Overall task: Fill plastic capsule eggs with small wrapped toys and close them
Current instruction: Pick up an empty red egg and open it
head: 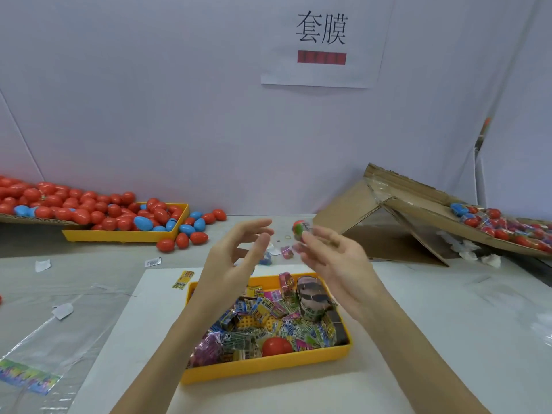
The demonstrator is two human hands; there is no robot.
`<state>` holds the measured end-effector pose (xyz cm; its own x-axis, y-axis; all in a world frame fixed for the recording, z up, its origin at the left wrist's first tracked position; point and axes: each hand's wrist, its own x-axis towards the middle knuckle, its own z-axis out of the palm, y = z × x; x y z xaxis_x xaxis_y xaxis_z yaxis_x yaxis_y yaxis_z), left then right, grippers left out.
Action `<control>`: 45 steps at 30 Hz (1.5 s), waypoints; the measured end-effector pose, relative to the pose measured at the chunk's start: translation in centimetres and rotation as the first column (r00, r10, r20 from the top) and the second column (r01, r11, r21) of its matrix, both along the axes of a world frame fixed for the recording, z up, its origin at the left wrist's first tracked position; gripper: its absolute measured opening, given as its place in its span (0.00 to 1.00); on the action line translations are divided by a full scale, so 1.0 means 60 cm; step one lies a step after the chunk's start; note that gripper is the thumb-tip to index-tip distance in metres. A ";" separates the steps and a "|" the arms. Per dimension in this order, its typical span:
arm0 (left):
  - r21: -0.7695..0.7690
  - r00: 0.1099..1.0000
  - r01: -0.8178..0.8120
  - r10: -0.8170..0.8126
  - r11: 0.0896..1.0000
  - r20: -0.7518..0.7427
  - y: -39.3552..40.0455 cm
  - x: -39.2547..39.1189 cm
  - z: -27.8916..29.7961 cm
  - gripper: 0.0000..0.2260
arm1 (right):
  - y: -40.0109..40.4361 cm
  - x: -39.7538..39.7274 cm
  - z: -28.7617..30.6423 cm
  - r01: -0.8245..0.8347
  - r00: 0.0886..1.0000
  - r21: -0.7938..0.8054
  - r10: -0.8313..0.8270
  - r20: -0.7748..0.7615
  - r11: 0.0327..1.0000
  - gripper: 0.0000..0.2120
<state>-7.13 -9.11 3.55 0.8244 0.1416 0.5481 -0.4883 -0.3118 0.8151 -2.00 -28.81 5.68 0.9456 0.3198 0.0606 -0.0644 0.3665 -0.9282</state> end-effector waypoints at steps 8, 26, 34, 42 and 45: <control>0.021 0.958 -0.250 0.250 0.968 -0.143 0.028 0.013 -0.014 0.12 | -0.110 0.176 0.122 0.901 0.426 -0.373 -0.294 0.856 0.219 0.14; 0.293 0.723 -0.546 0.618 0.785 -0.307 0.125 0.036 -0.057 0.13 | 0.020 0.023 -0.080 0.578 0.593 -0.585 0.200 0.780 0.569 0.07; 0.807 0.717 -0.236 0.658 0.541 -0.232 0.185 0.132 -0.045 0.17 | 0.021 0.010 -0.089 0.576 0.563 -0.608 0.273 0.780 0.546 0.06; 0.919 0.738 -0.293 0.673 0.262 0.044 0.212 0.151 -0.069 0.17 | 0.022 0.005 -0.085 0.483 0.577 -0.662 0.360 0.733 0.573 0.09; 0.928 0.729 -0.287 0.682 0.237 0.051 0.211 0.154 -0.079 0.21 | 0.031 -0.008 -0.080 0.362 0.567 -0.745 0.501 0.653 0.561 0.11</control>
